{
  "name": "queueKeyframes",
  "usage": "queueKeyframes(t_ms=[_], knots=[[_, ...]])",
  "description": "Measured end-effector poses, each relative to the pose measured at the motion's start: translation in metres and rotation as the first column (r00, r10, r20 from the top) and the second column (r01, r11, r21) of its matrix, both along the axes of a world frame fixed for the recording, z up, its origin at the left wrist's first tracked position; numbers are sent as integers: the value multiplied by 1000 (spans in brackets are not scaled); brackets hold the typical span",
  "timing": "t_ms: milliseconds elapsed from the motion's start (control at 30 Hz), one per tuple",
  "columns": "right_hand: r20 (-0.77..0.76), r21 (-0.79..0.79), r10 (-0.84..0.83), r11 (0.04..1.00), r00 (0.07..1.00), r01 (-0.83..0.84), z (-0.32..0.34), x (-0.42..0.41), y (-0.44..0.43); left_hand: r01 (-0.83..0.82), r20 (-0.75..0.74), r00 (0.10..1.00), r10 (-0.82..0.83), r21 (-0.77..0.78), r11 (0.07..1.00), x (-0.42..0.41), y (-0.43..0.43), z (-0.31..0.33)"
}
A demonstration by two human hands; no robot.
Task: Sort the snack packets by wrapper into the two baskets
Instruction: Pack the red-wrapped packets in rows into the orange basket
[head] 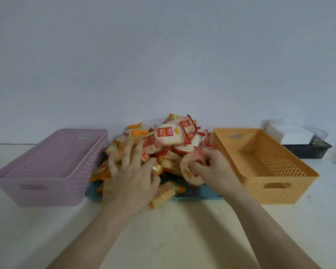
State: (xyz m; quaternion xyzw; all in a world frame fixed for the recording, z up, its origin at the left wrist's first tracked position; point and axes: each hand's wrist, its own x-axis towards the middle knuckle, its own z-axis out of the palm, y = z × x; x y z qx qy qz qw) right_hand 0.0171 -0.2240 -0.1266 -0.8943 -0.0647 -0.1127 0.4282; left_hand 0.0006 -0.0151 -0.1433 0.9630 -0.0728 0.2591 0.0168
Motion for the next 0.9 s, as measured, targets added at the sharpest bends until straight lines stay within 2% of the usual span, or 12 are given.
queueKeyframes(t_ms=[67, 100, 200, 300, 400, 501, 567, 667, 734, 801, 834, 901], knots=[[63, -301, -79, 949, 995, 95, -11, 1, 1, 96, 82, 991, -104, 98, 991, -9, -12, -1], [48, -364, -80, 927, 996, 92, -13, 0, 2, 169, 62, 982, -179, 131, 977, -13, -18, -4], [-94, -265, -75, 963, 993, 48, -15, -3, 3, 254, -59, 967, -247, 200, 946, -24, -32, -18], [-53, -330, -81, 942, 995, 59, -11, -3, 4, 219, -67, 975, -210, 210, 953, -20, -27, -25], [25, -382, -79, 921, 997, 82, -1, -4, 3, 246, 27, 968, -250, 108, 963, -18, -21, -28], [-5, -365, -33, 931, 999, 29, 10, -4, 1, 231, 112, 969, -218, -114, 966, -20, -20, -20], [-36, -322, 21, 946, 999, -31, 19, -6, -2, 235, 130, 970, -204, -317, 919, -23, -21, -6], [11, -239, 102, 966, 995, -96, 31, -7, -10, 141, 18, 987, -157, -559, 817, -14, -27, 15], [37, -148, 129, 981, 991, -123, 36, -6, -14, 74, 24, 997, -72, -522, 850, -5, -34, 26], [57, -15, 131, 991, 990, -130, 38, -5, -17, 104, 233, 972, -13, -385, 917, 5, -41, 31], [64, 72, 122, 989, 990, -126, 39, -4, -19, 166, 303, 952, -46, -384, 908, 10, -45, 30], [52, 298, 94, 949, 994, -105, 42, -4, -22, 346, 267, 936, -229, -576, 741, 9, -59, 38]])
